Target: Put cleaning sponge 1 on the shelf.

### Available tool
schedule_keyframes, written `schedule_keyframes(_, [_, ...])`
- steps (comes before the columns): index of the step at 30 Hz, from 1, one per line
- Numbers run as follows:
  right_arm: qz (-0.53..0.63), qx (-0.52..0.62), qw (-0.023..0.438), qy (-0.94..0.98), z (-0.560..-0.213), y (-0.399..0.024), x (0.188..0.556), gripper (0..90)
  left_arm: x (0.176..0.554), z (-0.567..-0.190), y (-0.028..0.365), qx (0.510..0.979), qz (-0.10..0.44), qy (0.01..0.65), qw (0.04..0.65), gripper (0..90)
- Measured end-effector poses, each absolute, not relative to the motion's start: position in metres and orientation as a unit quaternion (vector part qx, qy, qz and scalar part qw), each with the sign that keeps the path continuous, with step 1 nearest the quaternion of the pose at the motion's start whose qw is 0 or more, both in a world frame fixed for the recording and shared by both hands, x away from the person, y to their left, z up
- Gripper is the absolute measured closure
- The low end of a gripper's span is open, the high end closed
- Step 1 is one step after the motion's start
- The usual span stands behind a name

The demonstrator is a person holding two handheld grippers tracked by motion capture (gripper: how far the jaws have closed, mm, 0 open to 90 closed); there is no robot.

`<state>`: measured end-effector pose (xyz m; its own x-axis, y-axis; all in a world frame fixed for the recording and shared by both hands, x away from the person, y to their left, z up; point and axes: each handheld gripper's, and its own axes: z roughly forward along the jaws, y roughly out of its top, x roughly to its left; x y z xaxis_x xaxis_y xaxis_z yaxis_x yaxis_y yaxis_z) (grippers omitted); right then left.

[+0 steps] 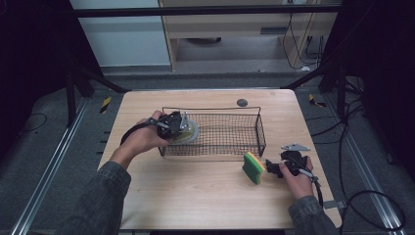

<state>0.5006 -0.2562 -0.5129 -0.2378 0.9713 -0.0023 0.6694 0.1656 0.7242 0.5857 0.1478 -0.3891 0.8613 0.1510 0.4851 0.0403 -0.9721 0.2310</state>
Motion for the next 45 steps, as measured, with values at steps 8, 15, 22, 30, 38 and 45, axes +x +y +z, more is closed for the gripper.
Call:
schedule_keyframes(8, [0.309, 0.569, 0.243, 0.722, -0.513, -0.256, 0.5, 0.5, 0.585, -0.392, 0.15, 0.958, 0.26, 0.056, 0.109, 70.5])
schedule_keyframes(15, [0.309, 0.568, 0.244, 0.723, -0.513, -0.256, 0.501, 0.5, 0.588, -0.398, 0.149, 0.961, 0.251, 0.059, 0.101, 70.5])
schedule_keyframes(22, [0.309, 0.567, 0.244, 0.723, -0.513, -0.256, 0.501, 0.5, 0.593, -0.403, 0.149, 0.963, 0.242, 0.067, 0.097, 70.5])
schedule_keyframes(30, [0.31, 0.567, 0.244, 0.723, -0.513, -0.256, 0.501, 0.5, 0.596, -0.408, 0.148, 0.966, 0.23, 0.071, 0.096, 70.4])
schedule_keyframes(38, [0.309, 0.568, 0.243, 0.723, -0.513, -0.256, 0.501, 0.5, 0.6, -0.414, 0.146, 0.969, 0.216, 0.075, 0.094, 70.2])
schedule_keyframes(45, [0.309, 0.568, 0.244, 0.723, -0.513, -0.256, 0.501, 0.4, 0.6, -0.415, 0.141, 0.971, 0.205, 0.074, 0.097, 69.4])
